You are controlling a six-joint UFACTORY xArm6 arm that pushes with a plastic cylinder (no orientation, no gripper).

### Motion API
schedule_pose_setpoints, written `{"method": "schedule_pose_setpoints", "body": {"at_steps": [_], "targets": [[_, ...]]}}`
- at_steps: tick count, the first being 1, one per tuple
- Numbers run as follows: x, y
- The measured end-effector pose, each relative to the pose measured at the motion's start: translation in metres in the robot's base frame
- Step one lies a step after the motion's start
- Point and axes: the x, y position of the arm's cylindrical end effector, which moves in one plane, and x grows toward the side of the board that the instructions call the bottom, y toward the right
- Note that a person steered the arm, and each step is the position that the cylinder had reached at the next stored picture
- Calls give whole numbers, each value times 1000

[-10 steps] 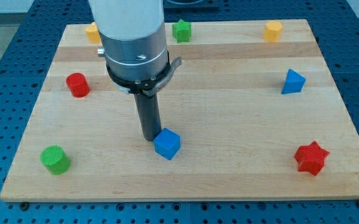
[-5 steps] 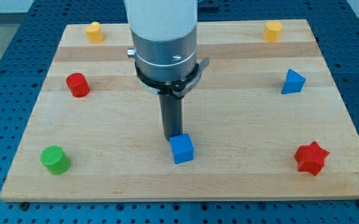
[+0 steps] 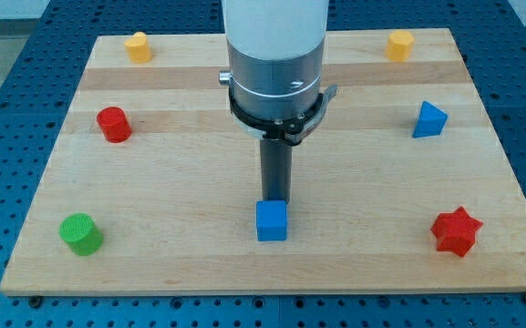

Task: Move the blue cube parallel to the green circle

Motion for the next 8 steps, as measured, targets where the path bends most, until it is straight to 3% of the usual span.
{"method": "schedule_pose_setpoints", "body": {"at_steps": [7,8], "targets": [[12,3],[-2,32]]}}
